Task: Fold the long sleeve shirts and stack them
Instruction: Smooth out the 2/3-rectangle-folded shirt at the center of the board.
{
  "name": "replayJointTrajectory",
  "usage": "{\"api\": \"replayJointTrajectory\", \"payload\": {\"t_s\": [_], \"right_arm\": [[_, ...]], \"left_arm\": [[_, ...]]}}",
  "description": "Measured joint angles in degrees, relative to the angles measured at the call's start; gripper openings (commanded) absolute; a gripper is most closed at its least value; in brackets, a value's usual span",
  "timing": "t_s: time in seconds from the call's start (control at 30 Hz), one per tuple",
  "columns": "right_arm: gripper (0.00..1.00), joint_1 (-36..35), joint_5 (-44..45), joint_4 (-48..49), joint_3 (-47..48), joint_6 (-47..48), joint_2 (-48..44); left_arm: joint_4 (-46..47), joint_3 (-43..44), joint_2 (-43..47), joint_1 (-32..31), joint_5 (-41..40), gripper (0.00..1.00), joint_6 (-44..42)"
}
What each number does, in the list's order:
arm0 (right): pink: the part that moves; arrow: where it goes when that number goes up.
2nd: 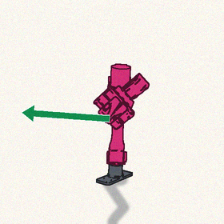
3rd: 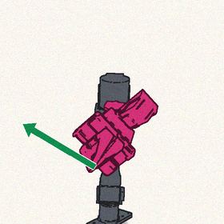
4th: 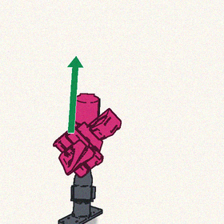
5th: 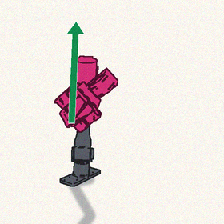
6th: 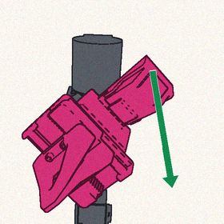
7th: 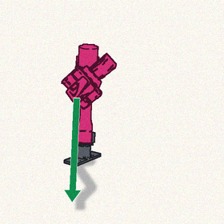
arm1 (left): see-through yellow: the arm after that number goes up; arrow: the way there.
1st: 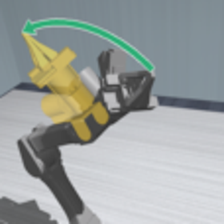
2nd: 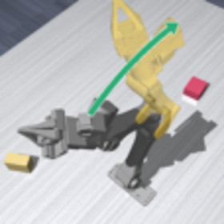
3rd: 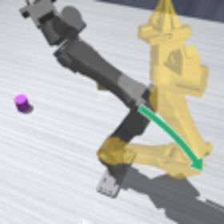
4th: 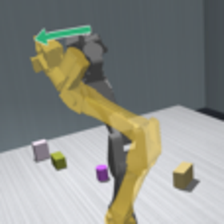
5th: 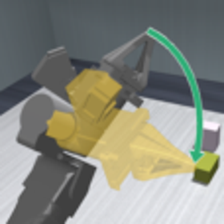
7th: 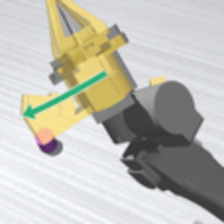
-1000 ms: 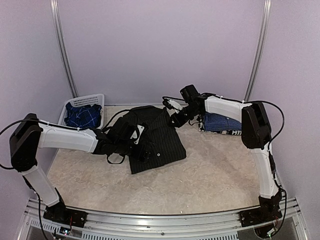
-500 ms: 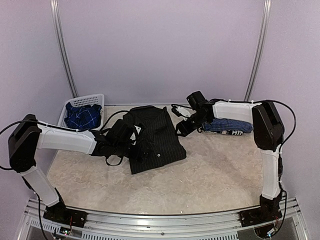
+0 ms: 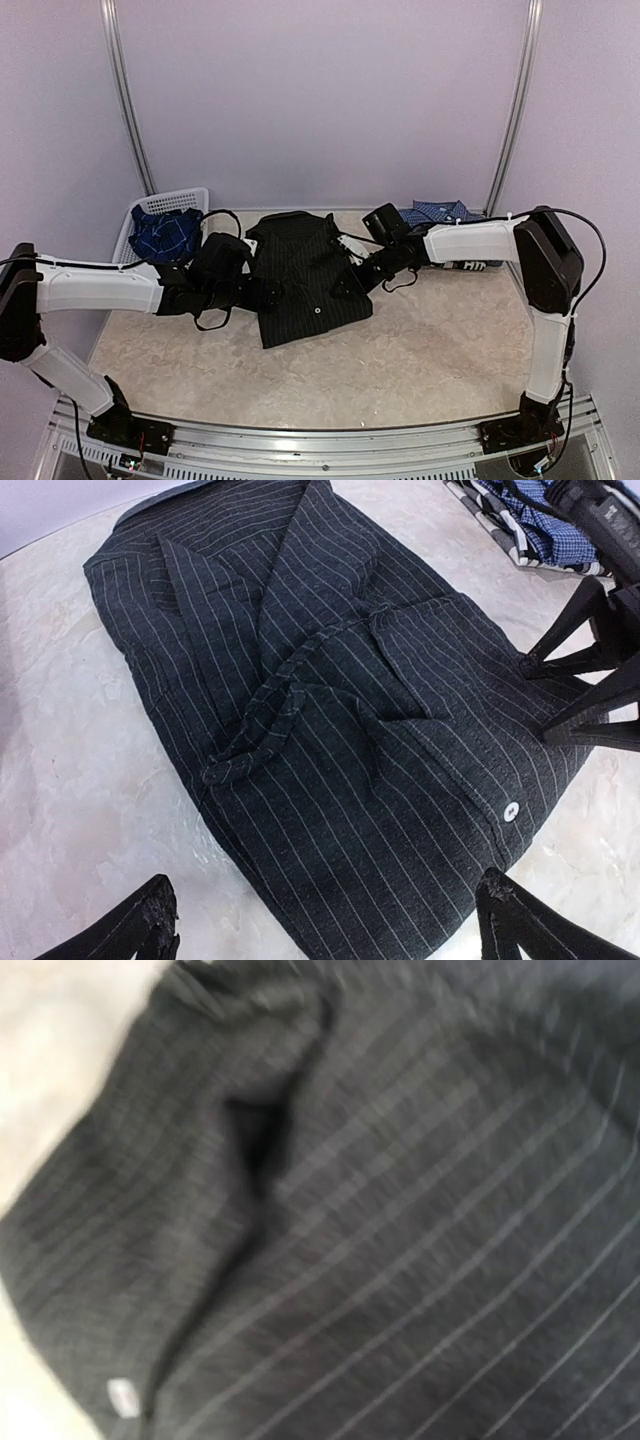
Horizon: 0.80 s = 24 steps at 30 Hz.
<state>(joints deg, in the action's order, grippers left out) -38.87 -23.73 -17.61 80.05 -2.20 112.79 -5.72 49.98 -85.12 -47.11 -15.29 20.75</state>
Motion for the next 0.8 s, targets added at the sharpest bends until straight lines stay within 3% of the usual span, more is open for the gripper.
{"api": "replayJointTrajectory", "payload": {"t_s": [0.27,0.43,0.73,0.8], "right_arm": [[0.53,0.44,-0.28,2.1,-0.31,-0.44,8.0],[0.55,0.68,-0.46,2.99,-0.22,-0.24,8.15],[0.65,0.68,3.02,4.39,-8.13,-0.28,-0.59],[0.73,0.68,4.39,4.48,-9.2,-0.31,-3.8]], "left_arm": [[-1.36,-1.6,4.66,-0.02,-2.23,0.99,2.25],[-1.29,-1.86,8.48,-0.02,-2.82,0.99,3.54],[-1.14,-3.61,14.38,-0.02,-3.65,0.99,4.59],[-0.96,-4.31,15.72,-0.02,-3.65,0.99,4.57]]}}
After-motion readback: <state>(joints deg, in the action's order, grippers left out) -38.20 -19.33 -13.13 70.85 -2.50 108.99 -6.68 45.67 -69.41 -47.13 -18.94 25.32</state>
